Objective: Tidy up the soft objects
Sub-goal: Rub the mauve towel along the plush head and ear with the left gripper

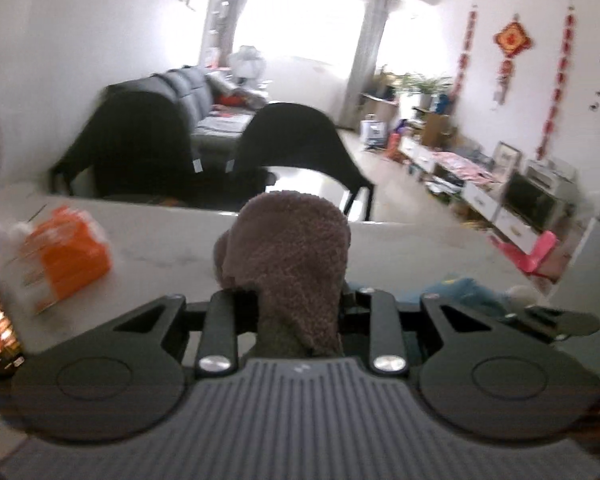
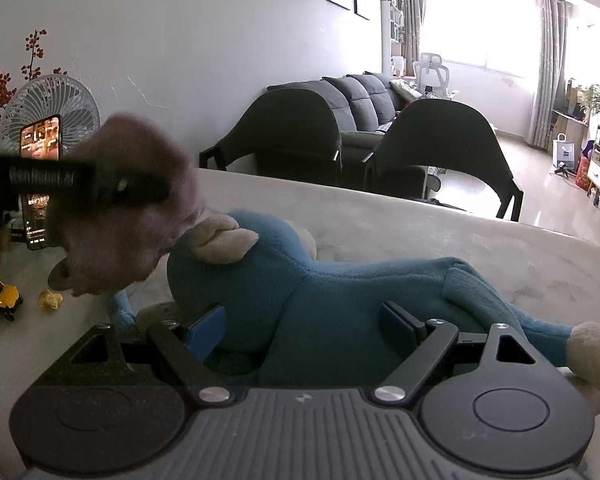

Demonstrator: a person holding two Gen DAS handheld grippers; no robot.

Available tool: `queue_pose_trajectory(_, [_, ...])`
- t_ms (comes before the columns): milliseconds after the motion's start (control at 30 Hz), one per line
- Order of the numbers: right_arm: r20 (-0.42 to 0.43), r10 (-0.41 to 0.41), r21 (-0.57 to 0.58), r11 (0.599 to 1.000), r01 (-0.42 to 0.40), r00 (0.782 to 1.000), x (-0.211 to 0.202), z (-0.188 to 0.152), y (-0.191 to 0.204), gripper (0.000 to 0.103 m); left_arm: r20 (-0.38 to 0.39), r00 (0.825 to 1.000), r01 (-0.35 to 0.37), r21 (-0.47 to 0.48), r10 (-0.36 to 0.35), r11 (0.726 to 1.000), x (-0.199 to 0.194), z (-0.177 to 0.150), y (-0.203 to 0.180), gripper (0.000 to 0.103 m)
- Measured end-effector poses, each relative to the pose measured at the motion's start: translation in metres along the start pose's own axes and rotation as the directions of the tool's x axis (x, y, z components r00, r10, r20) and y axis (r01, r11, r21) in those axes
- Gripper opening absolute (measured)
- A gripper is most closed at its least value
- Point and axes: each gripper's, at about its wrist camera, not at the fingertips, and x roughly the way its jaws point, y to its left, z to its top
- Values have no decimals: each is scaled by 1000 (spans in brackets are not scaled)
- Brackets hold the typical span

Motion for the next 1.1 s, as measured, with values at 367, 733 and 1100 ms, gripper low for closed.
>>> queue_pose_trajectory(367, [-3, 7, -5, 1000, -7, 1000, 2, 0, -1, 86, -51, 999, -4, -26, 3, 1000, 29, -31, 6, 29])
queue_pose_trajectory(733, [-4, 12, -12, 1000, -12, 1000, 1, -1, -1, 86, -78, 994, -74, -25, 72, 997, 11, -43, 16, 31])
queue_pose_trajectory(1100, [-7, -1, -19, 1000, 1, 1000, 1, -1, 0, 87, -111, 986, -131, -60, 124, 990, 0, -40, 27, 26])
